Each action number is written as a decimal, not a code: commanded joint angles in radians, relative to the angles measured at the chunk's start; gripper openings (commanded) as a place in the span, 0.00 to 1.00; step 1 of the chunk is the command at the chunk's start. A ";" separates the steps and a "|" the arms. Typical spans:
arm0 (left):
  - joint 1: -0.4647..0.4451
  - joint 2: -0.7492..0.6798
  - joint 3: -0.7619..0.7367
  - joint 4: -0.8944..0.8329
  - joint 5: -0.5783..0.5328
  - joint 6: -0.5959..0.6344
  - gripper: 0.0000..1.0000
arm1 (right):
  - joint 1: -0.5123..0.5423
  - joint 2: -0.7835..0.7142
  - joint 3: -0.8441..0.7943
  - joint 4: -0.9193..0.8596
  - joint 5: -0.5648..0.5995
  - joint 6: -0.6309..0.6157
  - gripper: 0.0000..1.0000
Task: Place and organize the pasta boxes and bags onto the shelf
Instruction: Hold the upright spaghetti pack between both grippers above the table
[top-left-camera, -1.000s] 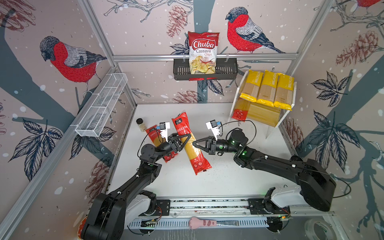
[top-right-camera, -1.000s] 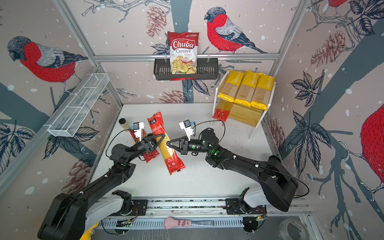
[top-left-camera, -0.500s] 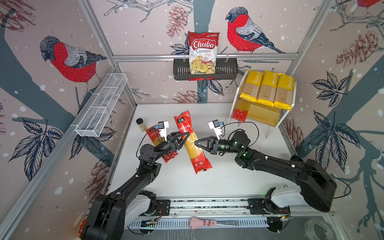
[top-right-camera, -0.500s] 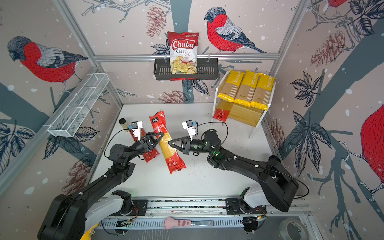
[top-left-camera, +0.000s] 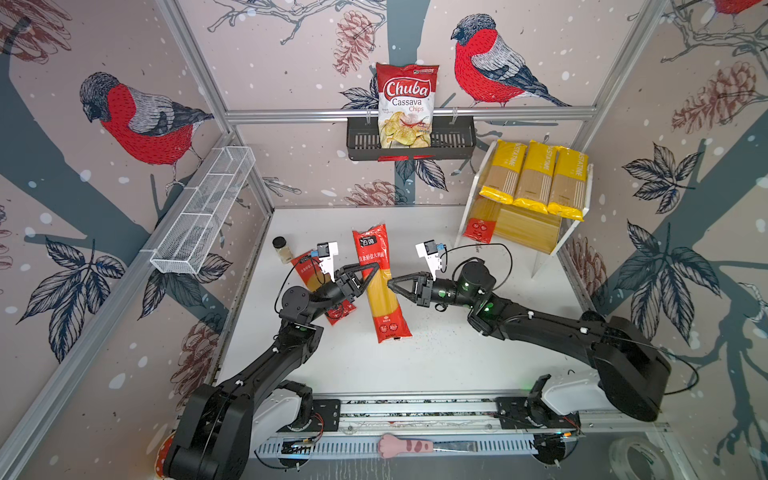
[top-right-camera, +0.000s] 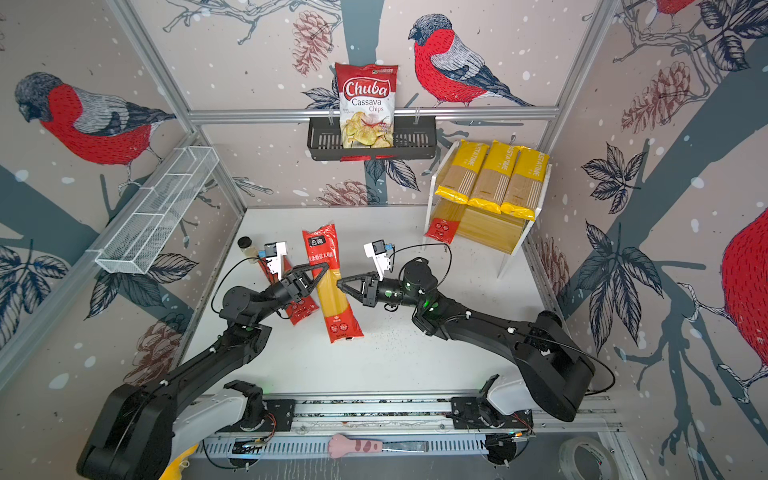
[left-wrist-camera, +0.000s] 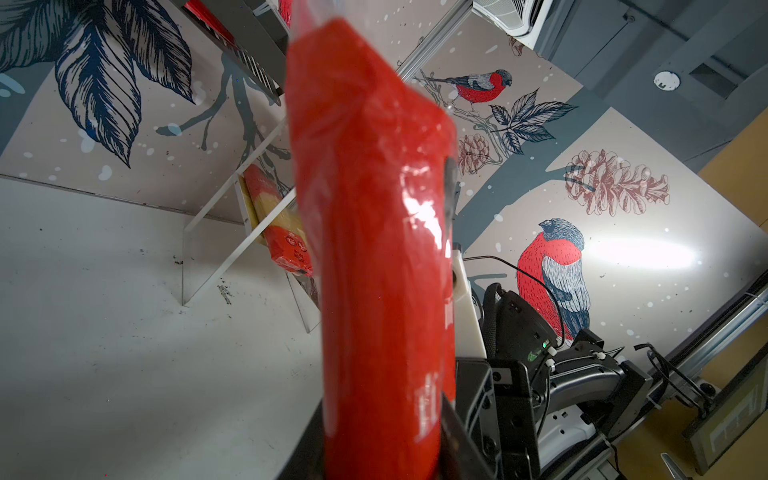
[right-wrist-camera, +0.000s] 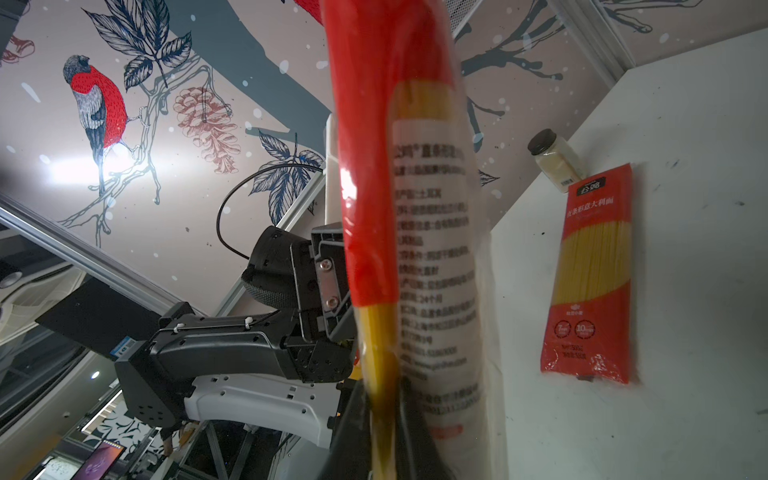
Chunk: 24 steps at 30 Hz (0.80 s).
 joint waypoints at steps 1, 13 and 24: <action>-0.008 0.004 0.009 0.078 0.013 -0.009 0.26 | 0.008 0.009 0.011 0.010 0.014 -0.050 0.19; -0.016 0.014 0.002 0.101 -0.006 -0.031 0.20 | 0.021 0.025 0.019 -0.139 0.105 -0.189 0.53; -0.030 0.020 0.004 0.090 -0.012 -0.018 0.19 | 0.013 0.041 0.011 -0.203 0.173 -0.248 0.60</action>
